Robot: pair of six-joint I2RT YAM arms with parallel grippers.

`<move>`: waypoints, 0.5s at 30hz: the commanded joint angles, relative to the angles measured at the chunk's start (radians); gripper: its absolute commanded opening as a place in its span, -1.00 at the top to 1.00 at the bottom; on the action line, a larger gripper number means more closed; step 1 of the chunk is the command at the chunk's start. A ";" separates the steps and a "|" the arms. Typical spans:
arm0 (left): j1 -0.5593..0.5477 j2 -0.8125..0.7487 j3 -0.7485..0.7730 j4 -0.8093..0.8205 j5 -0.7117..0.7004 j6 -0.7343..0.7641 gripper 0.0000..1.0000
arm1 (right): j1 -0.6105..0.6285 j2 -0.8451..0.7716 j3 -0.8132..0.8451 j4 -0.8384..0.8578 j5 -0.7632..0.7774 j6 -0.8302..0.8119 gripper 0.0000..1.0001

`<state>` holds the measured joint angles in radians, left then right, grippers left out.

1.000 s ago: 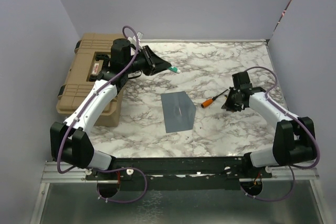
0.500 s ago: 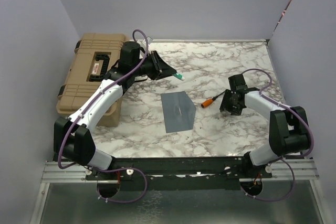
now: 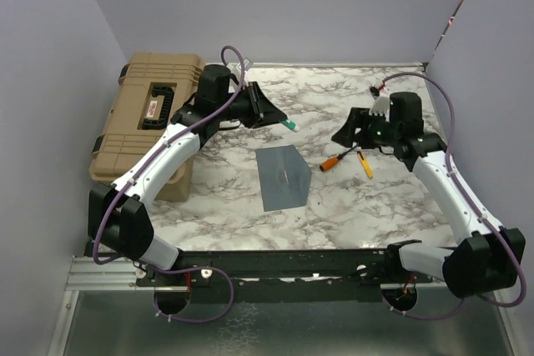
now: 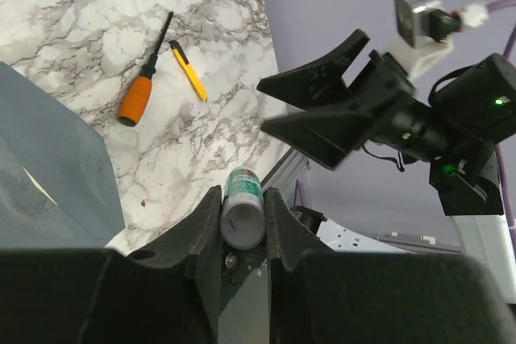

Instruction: Place the letter into the envelope and seal it

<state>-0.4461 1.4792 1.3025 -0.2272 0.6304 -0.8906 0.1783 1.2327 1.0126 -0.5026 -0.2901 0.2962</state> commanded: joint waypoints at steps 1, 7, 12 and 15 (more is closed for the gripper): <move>-0.018 0.024 0.049 -0.016 0.082 0.037 1.00 | 0.036 -0.031 0.023 0.171 -0.579 -0.108 -0.51; -0.035 0.026 0.046 -0.020 0.135 0.048 1.00 | 0.130 -0.042 0.057 0.288 -0.719 -0.125 -0.70; -0.057 0.027 0.054 -0.020 0.178 0.081 1.00 | 0.173 0.032 0.133 0.179 -0.704 -0.208 -0.71; -0.071 0.029 0.055 -0.020 0.201 0.100 1.00 | 0.188 0.051 0.134 0.173 -0.683 -0.221 -0.67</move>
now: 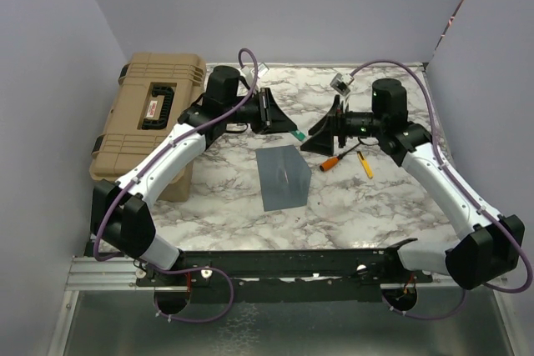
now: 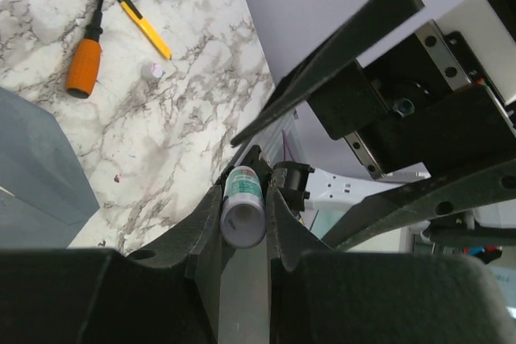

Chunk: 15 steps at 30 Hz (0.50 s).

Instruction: Place the letter into the envelope and seal it

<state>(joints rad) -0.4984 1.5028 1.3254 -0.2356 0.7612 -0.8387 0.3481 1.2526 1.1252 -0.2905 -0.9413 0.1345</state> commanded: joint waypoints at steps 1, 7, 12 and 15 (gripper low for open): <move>-0.022 0.005 0.030 -0.011 0.075 0.053 1.00 | 0.022 0.034 0.020 -0.033 -0.032 -0.058 -0.66; -0.032 0.006 0.021 -0.011 0.079 0.055 1.00 | 0.049 0.065 0.036 -0.016 -0.050 -0.056 -0.30; -0.033 0.006 0.037 -0.011 0.065 0.045 1.00 | 0.066 0.090 0.044 -0.028 -0.052 -0.042 0.36; -0.032 -0.004 0.056 -0.008 0.029 0.029 0.96 | 0.068 0.098 0.048 -0.023 -0.037 -0.004 0.84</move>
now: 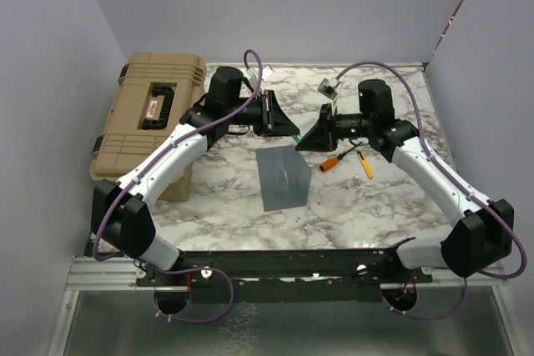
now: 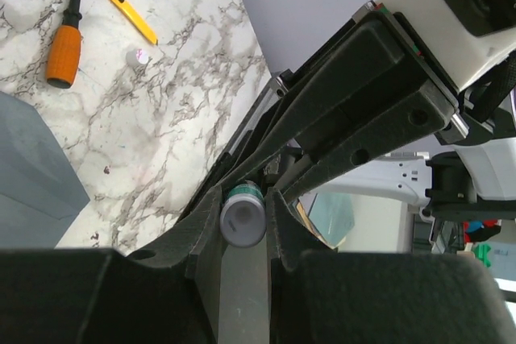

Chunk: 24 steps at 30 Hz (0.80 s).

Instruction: Place the letter into the envelope and seal it

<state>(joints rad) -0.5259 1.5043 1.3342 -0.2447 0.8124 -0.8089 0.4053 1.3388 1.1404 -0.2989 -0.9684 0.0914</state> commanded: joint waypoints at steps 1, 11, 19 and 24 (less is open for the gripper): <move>-0.005 -0.008 0.052 0.004 -0.038 -0.010 0.81 | 0.010 0.005 0.024 0.010 0.002 0.066 0.91; -0.044 -0.124 -0.104 0.242 -0.269 -0.094 -0.24 | 0.011 -0.144 -0.217 0.624 0.258 0.563 0.99; -0.112 -0.181 -0.266 0.544 -0.392 -0.167 -0.17 | 0.018 -0.131 -0.230 0.769 0.230 0.673 0.99; -0.126 -0.199 -0.270 0.560 -0.430 -0.147 -0.14 | 0.022 -0.120 -0.225 0.777 0.203 0.675 0.99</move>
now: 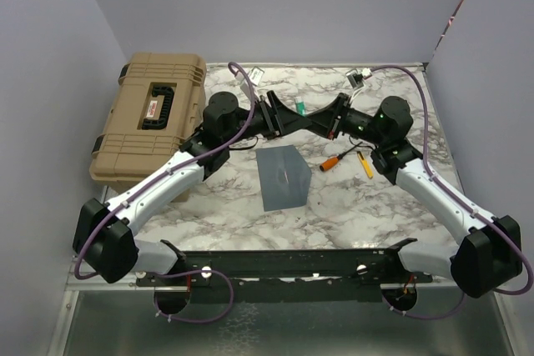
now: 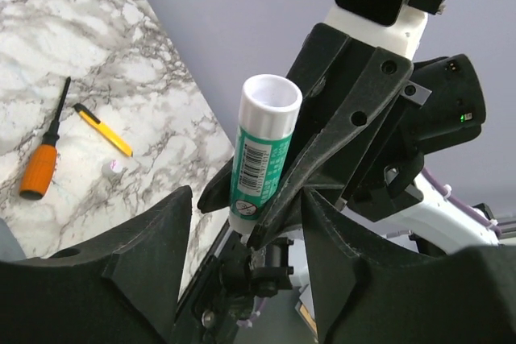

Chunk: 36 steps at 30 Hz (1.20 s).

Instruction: Place the letter into the envelope and seal it

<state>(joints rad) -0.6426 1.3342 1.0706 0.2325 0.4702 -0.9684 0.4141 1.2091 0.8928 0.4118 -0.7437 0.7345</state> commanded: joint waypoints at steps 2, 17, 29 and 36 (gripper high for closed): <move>-0.008 -0.047 -0.008 0.088 -0.085 0.041 -0.20 | 0.013 0.004 0.014 0.063 -0.006 0.036 0.99; -0.021 -0.058 -0.015 0.114 -0.112 0.016 0.08 | 0.021 -0.001 0.000 0.142 -0.118 0.063 0.99; -0.057 -0.059 -0.018 0.110 -0.077 0.063 0.59 | 0.023 -0.009 0.002 0.246 -0.122 0.171 0.99; -0.057 -0.098 0.094 -0.128 -0.143 0.355 1.00 | 0.023 -0.095 0.105 -0.183 0.003 -0.060 -0.35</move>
<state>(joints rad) -0.6888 1.2671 1.0882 0.2764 0.3576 -0.8295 0.4297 1.1934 0.9115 0.4728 -0.8268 0.8341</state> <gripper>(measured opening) 0.200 0.547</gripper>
